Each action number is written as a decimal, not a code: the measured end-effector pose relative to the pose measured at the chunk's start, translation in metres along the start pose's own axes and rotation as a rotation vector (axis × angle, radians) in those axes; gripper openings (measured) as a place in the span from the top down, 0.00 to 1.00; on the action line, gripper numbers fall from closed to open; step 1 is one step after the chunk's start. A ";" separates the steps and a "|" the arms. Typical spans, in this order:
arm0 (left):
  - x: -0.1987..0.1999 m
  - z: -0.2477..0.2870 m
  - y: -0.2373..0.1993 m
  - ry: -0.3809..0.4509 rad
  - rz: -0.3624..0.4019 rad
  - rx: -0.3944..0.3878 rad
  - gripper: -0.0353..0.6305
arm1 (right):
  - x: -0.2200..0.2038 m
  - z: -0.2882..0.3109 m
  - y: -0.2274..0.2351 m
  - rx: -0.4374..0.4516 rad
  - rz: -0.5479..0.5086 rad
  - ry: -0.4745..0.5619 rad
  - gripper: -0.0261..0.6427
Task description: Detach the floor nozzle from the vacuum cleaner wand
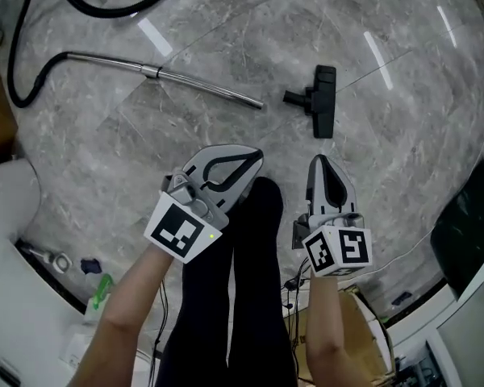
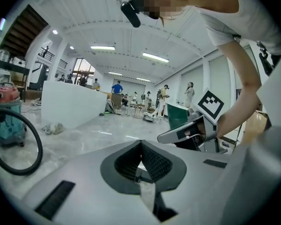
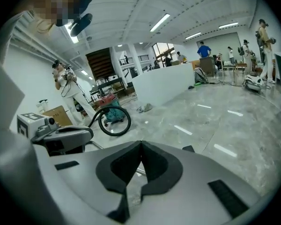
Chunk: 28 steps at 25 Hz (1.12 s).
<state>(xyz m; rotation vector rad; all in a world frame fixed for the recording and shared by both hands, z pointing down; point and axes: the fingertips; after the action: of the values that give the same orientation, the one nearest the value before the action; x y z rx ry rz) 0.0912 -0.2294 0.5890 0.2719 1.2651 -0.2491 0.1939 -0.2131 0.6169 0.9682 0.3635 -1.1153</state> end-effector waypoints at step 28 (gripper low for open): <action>0.166 -0.050 -0.004 -0.018 -0.006 0.056 0.93 | 0.155 -0.095 -0.096 -0.018 -0.110 0.090 0.94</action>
<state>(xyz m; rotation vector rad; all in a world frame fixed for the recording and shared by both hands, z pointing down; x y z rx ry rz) 0.0917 -0.2220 0.4154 0.3134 1.2421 -0.2914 0.1964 -0.2379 0.4126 0.9943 0.5042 -1.1683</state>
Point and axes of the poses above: the fingertips, and each gripper's own axes: z forward along the fingers, y to its right, x out of its top, and after that the axes turned 14 degrees about z, right-handed
